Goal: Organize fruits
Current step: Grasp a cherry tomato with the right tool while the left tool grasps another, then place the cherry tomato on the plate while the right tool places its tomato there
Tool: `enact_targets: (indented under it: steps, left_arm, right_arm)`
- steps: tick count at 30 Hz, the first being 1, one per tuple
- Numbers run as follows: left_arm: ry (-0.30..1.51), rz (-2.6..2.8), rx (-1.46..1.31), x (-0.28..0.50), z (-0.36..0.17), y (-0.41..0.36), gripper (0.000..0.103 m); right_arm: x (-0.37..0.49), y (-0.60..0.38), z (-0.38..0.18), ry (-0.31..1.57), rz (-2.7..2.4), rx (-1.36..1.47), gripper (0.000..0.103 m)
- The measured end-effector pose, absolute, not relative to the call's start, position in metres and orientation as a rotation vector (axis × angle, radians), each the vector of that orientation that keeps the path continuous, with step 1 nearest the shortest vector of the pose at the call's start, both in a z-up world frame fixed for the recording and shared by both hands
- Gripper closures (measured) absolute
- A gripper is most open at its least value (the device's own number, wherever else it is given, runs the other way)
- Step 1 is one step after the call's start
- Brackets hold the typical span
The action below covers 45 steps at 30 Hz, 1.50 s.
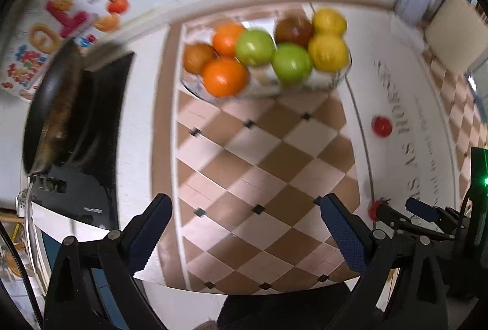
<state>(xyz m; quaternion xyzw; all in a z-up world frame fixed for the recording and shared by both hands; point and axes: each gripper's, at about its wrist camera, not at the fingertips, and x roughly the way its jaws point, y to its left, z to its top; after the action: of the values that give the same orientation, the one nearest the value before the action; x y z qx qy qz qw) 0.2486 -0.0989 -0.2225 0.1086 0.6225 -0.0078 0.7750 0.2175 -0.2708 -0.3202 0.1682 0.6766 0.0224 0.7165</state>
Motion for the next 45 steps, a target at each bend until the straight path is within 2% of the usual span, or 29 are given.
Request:
enact_targets:
  steps: [2,3,12,19,22,24,30,33,38,45]
  left_arm:
    - [1.380,-0.022,0.253,0.254,-0.234,-0.107,0.003]
    - [1.391,-0.026,0.256,0.256,-0.236,-0.110,0.003]
    - [1.444,-0.144,0.244,0.289,-0.254,-0.163,0.003]
    - [1.543,-0.282,0.232,0.327,-0.297,-0.238,0.004]
    - [1.556,-0.313,0.258,0.334,-0.312,-0.259,0.019]
    - [1.571,-0.330,0.263,0.336,-0.321,-0.266,0.042]
    - [1.590,-0.358,0.260,0.337,-0.336,-0.278,0.067]
    - [1.569,-0.374,0.270,0.338,-0.336,-0.284,0.073]
    - [1.538,-0.389,0.272,0.341,-0.330,-0.284,0.074]
    - [1.501,-0.380,0.185,0.346,-0.298,-0.248,0.074]
  right_arm:
    - [0.220,-0.267,-0.327,1.510,0.079,0.368,0.058]
    - [0.220,-0.264,-0.330,1.513,0.086,0.353,0.070]
    - [0.225,-0.316,-0.300,1.379,0.011,0.435,0.070]
    - [0.229,-0.380,-0.304,1.369,-0.112,0.468,0.070]
    - [0.227,-0.391,-0.307,1.375,-0.141,0.463,0.070]
    - [0.226,-0.395,-0.308,1.376,-0.151,0.473,0.070]
    - [0.233,-0.397,-0.314,1.391,-0.154,0.490,0.070]
    - [0.237,-0.395,-0.310,1.389,-0.147,0.479,0.070]
    - [0.249,-0.388,-0.303,1.380,-0.135,0.460,0.070]
    - [0.267,-0.370,-0.286,1.343,-0.069,0.459,0.070]
